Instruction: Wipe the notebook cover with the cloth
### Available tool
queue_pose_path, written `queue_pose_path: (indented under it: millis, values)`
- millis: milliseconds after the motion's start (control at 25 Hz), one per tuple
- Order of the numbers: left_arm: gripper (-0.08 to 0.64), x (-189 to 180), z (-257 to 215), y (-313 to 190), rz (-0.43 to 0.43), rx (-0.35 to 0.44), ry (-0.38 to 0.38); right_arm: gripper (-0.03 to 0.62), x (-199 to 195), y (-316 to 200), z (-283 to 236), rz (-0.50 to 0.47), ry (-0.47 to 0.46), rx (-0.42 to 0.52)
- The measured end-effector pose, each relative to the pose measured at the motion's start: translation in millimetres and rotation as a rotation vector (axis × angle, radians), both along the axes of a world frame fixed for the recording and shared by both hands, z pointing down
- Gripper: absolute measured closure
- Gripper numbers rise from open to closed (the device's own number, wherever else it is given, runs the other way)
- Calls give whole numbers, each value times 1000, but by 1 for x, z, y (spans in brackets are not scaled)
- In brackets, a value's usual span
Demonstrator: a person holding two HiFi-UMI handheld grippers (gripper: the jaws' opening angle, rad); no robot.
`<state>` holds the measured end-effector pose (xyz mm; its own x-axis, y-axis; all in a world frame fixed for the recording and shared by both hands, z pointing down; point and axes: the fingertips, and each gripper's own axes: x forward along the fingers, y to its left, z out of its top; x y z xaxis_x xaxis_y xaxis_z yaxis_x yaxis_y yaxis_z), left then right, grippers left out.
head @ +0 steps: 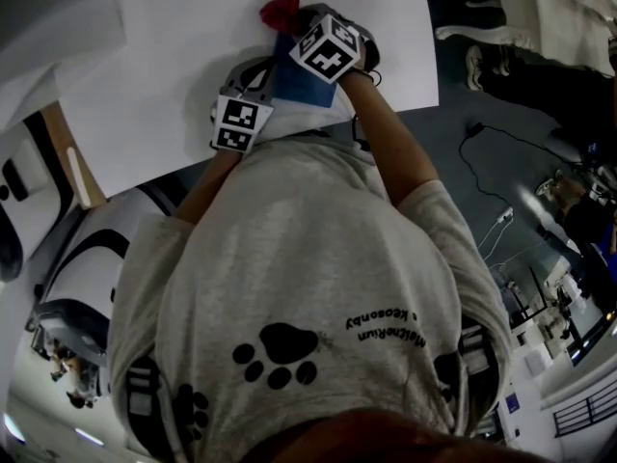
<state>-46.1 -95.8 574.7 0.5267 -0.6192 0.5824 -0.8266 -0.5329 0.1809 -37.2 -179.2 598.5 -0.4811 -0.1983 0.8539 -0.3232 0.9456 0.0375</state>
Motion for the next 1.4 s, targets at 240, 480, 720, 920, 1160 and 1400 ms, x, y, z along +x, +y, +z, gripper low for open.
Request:
queue_pose_path:
  millis: [240,480,720,920,1160,1400]
  values:
    - [548,-1,16,13,8,-72,-8,518,-6,1,2,-32,92,-33]
    - [548,0,36,28,27,-146,-33,519,5,3,5,-51,162,-62]
    - [548,2,39,31,36,-133,-56,520,32,8,7,-2,199,-70]
    - [548,2,40,32,35,-130,-58,518,55,12,8,50,216,-78]
    - [548,1,41,32,34,-129,-58,520,78,16,9,111,235,-82]
    - [548,0,43,32,29,-127,-60,520,95,18,11,151,244,-70]
